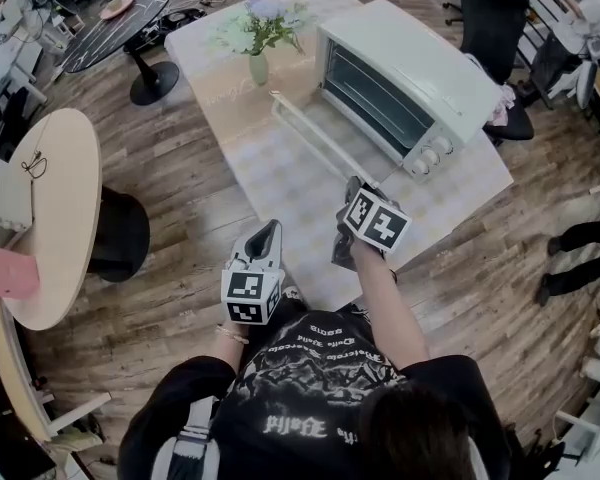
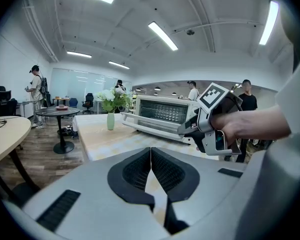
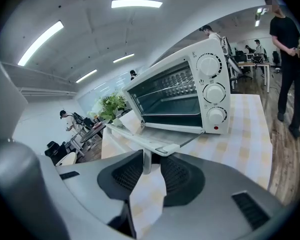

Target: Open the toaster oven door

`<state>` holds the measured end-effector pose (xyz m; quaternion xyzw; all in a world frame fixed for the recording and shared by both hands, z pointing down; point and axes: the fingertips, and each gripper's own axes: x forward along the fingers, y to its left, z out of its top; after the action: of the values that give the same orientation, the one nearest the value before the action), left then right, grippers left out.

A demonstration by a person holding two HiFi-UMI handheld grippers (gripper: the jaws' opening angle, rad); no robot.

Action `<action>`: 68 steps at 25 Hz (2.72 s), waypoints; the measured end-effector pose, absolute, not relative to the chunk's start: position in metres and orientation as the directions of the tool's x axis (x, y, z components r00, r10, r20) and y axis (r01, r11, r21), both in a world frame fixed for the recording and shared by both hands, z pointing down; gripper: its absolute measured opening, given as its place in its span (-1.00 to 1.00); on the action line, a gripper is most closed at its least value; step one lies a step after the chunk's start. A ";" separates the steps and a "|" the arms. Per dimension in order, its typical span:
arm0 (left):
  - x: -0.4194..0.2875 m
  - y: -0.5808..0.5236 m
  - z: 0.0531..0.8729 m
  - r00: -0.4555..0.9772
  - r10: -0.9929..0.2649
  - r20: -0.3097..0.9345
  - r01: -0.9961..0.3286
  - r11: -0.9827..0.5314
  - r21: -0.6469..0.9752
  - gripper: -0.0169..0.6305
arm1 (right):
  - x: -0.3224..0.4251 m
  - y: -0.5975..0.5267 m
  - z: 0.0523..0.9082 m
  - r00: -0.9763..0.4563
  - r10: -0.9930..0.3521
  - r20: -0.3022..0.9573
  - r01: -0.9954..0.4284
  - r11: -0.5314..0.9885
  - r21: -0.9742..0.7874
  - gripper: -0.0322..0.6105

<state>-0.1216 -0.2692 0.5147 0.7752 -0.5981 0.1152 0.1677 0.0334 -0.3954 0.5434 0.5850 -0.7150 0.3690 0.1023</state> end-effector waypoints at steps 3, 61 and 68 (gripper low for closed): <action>-0.121 -0.273 0.514 0.259 -0.889 0.378 -0.966 -0.229 0.123 -0.89 | 0.033 -0.394 0.551 -0.290 -0.753 0.591 -0.916 0.039 -0.400 -0.54; -0.151 -0.263 0.534 0.125 -0.888 0.442 -0.991 -0.094 0.091 -0.89 | 0.010 -0.364 0.674 -0.317 -0.524 0.791 -0.911 -0.065 -0.408 -0.61; -0.145 -0.259 0.535 0.134 -0.887 0.443 -0.990 -0.100 0.100 -0.89 | 0.009 -0.357 0.668 -0.343 -0.530 0.775 -0.900 -0.050 -0.433 -0.63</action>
<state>-0.1452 -0.2588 0.5352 0.7289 -0.6436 0.1367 0.1891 0.0090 -0.3574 0.6677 0.5402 -0.6619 0.4832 0.1915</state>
